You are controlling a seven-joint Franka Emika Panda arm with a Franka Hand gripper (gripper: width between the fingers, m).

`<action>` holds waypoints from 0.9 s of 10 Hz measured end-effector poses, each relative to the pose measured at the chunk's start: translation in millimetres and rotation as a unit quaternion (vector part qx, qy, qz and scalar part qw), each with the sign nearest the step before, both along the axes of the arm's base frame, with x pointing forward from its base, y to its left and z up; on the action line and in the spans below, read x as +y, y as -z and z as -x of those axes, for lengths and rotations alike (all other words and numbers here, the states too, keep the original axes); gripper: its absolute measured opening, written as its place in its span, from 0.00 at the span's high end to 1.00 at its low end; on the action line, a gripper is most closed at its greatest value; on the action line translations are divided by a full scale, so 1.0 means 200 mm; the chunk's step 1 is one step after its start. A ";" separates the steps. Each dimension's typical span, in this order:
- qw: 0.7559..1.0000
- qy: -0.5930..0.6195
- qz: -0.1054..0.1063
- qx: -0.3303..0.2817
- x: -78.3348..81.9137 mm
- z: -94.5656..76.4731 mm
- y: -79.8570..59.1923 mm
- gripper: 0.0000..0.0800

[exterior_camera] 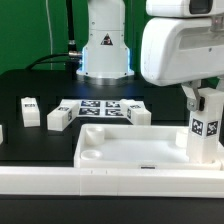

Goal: Assemble desk

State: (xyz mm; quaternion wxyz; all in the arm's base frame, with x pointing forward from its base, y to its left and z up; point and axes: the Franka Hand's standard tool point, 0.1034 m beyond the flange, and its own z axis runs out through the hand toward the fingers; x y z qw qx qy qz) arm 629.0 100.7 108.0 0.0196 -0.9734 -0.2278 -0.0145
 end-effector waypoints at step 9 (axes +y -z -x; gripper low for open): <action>0.900 0.435 -0.034 0.019 -0.02 0.00 0.00 0.64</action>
Offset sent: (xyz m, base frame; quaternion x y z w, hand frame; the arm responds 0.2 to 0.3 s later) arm -0.0071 -0.0020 0.0003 0.0297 0.0173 0.2872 0.9572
